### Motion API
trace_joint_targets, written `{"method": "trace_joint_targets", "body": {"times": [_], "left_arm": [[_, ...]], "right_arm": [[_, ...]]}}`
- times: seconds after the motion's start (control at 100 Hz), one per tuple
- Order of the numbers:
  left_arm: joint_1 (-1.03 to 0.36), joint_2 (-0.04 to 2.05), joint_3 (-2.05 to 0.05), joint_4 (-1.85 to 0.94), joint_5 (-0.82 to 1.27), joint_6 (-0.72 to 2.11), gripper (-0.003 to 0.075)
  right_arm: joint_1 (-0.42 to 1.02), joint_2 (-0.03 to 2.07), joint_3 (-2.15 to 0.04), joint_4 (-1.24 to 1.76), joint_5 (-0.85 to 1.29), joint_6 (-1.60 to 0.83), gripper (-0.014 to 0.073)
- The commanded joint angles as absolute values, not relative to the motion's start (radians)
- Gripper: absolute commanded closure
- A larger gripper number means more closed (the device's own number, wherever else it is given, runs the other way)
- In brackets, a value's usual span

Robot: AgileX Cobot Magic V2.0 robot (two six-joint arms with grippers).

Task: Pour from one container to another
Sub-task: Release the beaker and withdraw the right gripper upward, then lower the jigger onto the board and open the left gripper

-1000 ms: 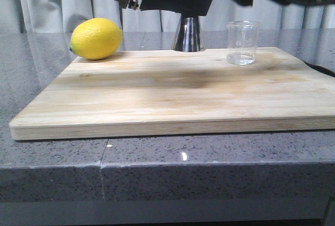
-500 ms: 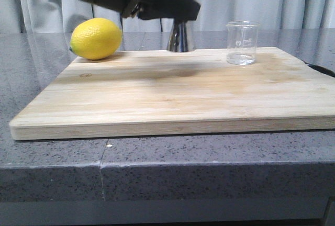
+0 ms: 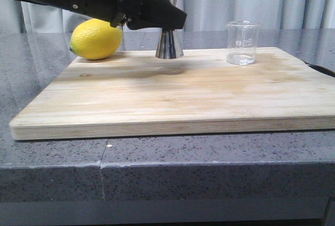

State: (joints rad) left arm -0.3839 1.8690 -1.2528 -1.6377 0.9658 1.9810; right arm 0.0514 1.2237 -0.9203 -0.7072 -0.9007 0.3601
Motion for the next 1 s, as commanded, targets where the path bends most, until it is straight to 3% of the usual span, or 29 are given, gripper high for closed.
{"method": "trace_joint_targets", "body": {"times": [0.0, 0.99], "left_arm": [[-0.381, 1.819, -1.241, -1.738, 1.029, 2.023, 0.0596], [-0.381, 1.819, -1.186, -1.735, 0.999, 2.087, 0.0596]], "right_arm": [[0.047, 1.194, -0.951, -0.676, -0.941, 0.351, -0.006], [0.047, 1.194, -0.951, -0.676, -0.941, 0.351, -0.006]]}}
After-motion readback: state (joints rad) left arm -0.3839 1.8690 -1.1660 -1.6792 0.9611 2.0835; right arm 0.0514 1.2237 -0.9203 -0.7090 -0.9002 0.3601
